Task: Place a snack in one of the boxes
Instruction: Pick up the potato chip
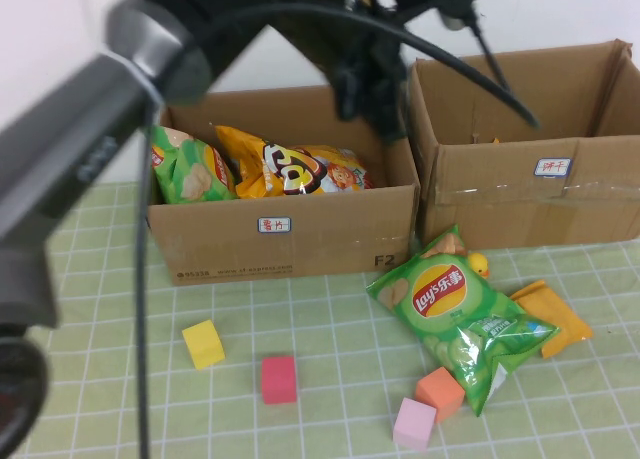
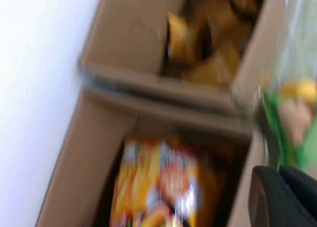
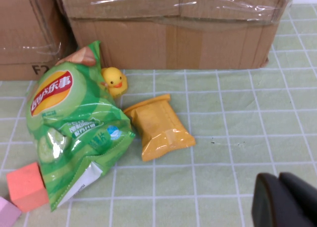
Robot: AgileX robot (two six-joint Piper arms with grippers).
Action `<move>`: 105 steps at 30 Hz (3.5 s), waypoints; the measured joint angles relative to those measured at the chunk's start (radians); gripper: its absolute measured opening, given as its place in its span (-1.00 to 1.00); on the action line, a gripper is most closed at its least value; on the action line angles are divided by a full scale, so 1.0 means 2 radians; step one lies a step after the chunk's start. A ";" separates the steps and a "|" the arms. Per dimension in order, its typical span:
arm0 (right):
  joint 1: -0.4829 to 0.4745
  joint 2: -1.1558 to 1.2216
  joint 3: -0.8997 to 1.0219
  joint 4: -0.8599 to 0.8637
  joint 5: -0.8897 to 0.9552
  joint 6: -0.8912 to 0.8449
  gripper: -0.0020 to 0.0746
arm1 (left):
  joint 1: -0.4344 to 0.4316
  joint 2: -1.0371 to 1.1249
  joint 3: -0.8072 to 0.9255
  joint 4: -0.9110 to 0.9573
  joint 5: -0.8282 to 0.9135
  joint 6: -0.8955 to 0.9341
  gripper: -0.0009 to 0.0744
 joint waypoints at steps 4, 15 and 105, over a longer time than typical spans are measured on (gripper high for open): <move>0.000 0.000 0.000 0.001 0.000 0.000 -0.95 | 0.000 -0.036 0.000 0.057 0.095 -0.060 -0.97; 0.000 0.000 0.000 0.002 0.000 0.000 -0.95 | 0.002 -0.159 0.082 0.060 0.100 -0.143 -0.98; 0.135 0.700 -0.453 0.145 0.109 -0.207 0.16 | 0.002 -0.942 0.962 0.410 -0.243 -0.496 -0.98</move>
